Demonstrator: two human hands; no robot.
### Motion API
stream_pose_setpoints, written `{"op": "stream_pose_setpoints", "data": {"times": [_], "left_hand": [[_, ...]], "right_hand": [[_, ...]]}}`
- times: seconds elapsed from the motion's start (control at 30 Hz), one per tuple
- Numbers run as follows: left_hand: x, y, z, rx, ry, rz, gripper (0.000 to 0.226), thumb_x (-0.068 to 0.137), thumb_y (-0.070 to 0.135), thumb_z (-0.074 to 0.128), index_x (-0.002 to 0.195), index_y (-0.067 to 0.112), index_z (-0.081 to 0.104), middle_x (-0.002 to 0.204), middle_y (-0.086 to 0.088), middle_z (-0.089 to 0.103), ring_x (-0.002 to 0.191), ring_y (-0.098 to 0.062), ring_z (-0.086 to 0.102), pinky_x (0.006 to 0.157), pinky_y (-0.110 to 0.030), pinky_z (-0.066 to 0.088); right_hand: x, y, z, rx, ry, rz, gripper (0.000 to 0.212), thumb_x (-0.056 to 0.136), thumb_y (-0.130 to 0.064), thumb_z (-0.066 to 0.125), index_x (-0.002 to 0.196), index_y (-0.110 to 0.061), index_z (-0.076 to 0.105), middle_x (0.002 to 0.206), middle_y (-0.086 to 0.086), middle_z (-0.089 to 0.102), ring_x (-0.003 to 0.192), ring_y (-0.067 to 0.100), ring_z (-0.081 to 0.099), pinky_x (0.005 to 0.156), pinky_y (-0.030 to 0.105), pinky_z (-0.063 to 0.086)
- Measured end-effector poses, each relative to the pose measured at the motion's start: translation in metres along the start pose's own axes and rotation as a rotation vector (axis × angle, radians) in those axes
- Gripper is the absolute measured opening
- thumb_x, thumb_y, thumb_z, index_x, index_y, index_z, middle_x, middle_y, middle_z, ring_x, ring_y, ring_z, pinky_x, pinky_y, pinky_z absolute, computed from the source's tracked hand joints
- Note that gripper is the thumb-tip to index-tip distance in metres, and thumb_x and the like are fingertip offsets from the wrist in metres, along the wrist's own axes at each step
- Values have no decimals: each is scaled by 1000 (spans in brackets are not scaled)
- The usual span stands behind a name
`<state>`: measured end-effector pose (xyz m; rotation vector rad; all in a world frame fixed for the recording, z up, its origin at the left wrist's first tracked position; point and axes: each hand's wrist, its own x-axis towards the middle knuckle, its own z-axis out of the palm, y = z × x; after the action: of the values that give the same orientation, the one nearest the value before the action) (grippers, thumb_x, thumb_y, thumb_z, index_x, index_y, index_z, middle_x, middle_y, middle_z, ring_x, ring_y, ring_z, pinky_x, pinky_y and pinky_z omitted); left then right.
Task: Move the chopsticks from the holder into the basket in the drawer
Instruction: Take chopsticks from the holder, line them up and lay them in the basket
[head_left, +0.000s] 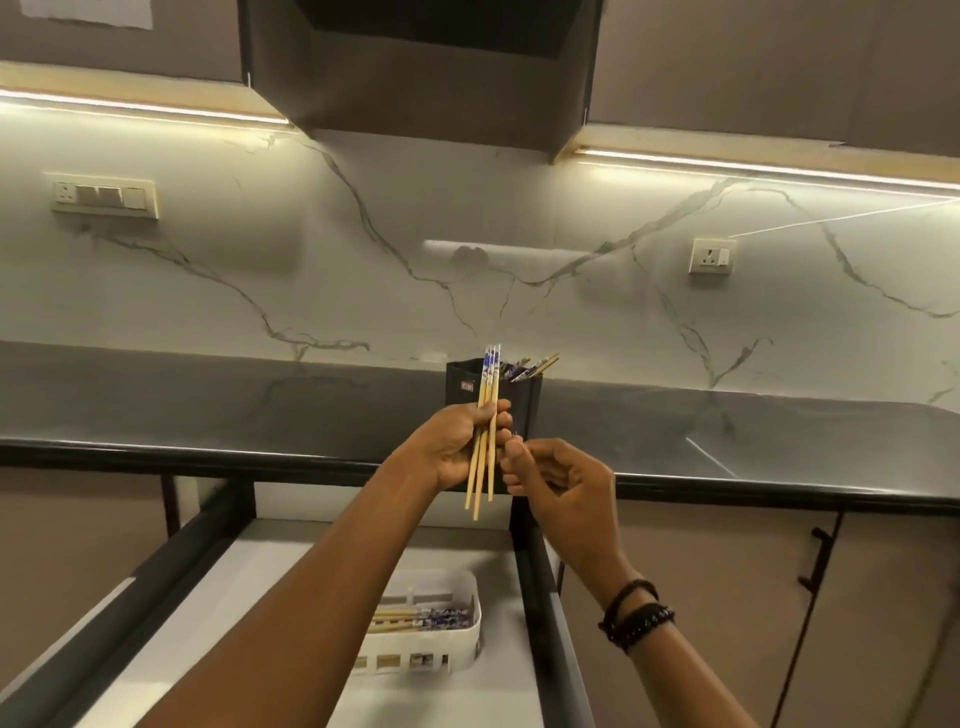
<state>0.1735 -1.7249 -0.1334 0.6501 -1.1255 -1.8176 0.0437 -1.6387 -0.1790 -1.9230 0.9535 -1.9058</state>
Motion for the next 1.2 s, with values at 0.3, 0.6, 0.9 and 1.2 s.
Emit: {"op": "stream_pose_setpoints", "data": {"times": [0.3, 0.6, 0.9, 1.2], "left_hand": [[-11, -12, -34, 250, -17, 145, 26, 103, 20, 38, 119, 5, 53, 73, -3, 60, 61, -14, 59, 62, -27, 55], [-17, -58, -84, 487, -71, 89, 27, 103, 24, 38, 115, 8, 57, 80, -7, 64, 64, -15, 60, 63, -28, 52], [-9, -78, -103, 600, -93, -27, 27, 102, 29, 41, 107, 18, 65, 88, -4, 71, 73, -15, 66, 65, -26, 54], [-5, -96, -87, 974, 431, 491, 12, 90, 31, 64, 96, 23, 59, 92, 6, 61, 82, -9, 58, 63, -17, 45]], "right_hand": [[19, 30, 22, 17, 107, 179, 20, 91, -26, 64, 82, -10, 70, 65, 6, 72, 58, 20, 70, 55, 25, 58], [18, 65, 49, 74, 127, 437, 29, 85, -23, 72, 109, -10, 63, 97, 6, 73, 86, 15, 73, 77, 29, 61], [24, 77, 47, 338, -80, 631, 25, 94, -15, 58, 118, -8, 59, 105, 8, 74, 98, 22, 72, 81, 30, 60], [23, 80, 38, 482, 129, 621, 19, 94, -7, 56, 114, -7, 58, 107, 12, 72, 98, 18, 71, 80, 27, 60]]}}
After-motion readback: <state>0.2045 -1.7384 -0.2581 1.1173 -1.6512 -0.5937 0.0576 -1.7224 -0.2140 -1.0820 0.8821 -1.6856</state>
